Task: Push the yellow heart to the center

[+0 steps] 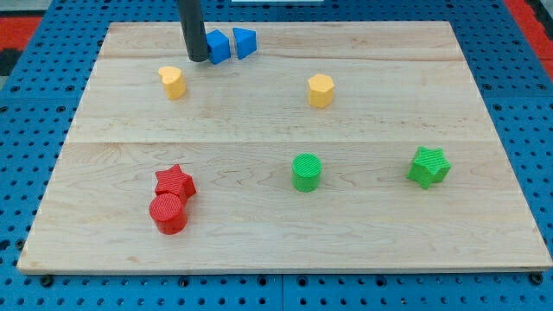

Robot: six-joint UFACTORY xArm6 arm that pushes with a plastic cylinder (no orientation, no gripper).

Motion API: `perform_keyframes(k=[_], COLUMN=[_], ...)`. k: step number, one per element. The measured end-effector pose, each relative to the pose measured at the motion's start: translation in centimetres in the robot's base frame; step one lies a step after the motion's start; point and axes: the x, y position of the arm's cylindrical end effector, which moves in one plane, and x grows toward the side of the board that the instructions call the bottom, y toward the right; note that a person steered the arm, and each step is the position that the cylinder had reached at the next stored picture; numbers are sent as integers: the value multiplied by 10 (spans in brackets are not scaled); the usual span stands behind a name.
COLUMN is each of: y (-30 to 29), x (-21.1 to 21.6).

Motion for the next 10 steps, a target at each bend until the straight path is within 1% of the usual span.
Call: perform_keyframes(k=[1, 2, 3, 4, 5, 6, 7, 8, 9, 10], y=[11, 36, 7, -56, -91, -146, -156, -140, -32, -89], x=[25, 53, 117, 115, 92, 97, 94, 90, 88, 57])
